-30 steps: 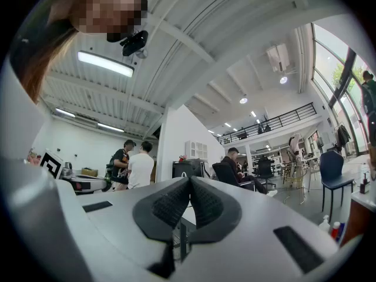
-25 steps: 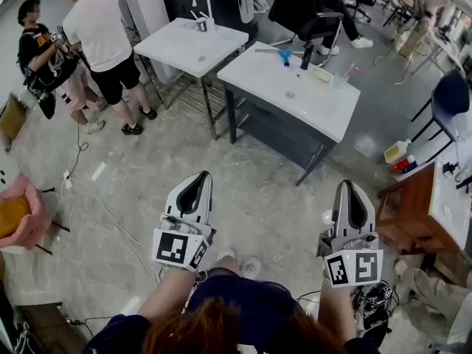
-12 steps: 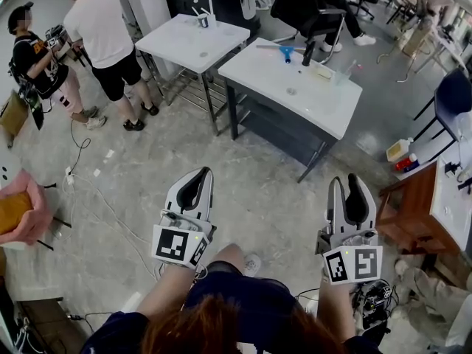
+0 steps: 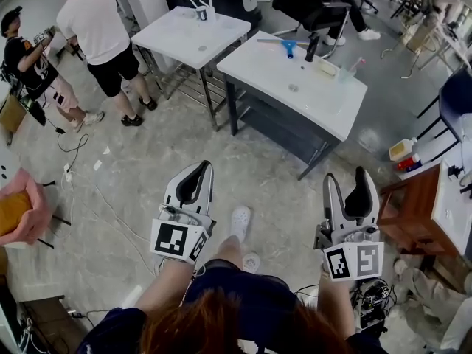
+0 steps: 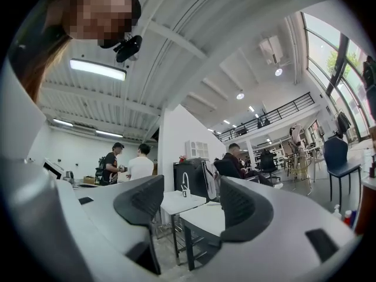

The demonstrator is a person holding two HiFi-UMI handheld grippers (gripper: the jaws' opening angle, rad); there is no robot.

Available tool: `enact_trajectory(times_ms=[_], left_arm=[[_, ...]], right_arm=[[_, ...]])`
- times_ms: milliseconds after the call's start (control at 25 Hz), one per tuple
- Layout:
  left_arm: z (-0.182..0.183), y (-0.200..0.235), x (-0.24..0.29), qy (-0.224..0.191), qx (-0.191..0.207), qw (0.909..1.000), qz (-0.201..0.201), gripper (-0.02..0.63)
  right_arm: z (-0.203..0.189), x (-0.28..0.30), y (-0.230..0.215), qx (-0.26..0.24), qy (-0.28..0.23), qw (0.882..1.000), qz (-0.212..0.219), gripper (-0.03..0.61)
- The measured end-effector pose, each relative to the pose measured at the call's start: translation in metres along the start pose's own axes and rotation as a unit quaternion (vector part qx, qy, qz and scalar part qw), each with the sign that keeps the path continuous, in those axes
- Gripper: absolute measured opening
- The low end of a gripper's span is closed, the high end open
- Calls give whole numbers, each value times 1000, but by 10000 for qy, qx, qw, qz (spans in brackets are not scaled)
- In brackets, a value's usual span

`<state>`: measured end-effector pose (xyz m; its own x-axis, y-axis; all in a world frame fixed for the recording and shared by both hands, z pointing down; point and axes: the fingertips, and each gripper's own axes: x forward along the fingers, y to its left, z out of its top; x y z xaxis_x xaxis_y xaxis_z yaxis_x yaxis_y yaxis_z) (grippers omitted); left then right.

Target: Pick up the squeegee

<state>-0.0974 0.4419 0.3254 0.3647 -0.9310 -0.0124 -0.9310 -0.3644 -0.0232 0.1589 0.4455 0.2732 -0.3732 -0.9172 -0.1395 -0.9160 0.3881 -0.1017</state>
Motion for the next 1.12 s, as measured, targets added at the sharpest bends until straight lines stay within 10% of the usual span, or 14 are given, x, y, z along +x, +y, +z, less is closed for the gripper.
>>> enact_trajectory(times_ms=[1120], left_arm=[[0,172,293,-185,-75,9992,-337,20]], right_arm=[[-36,312,-56,22,152,9999,-54,322]])
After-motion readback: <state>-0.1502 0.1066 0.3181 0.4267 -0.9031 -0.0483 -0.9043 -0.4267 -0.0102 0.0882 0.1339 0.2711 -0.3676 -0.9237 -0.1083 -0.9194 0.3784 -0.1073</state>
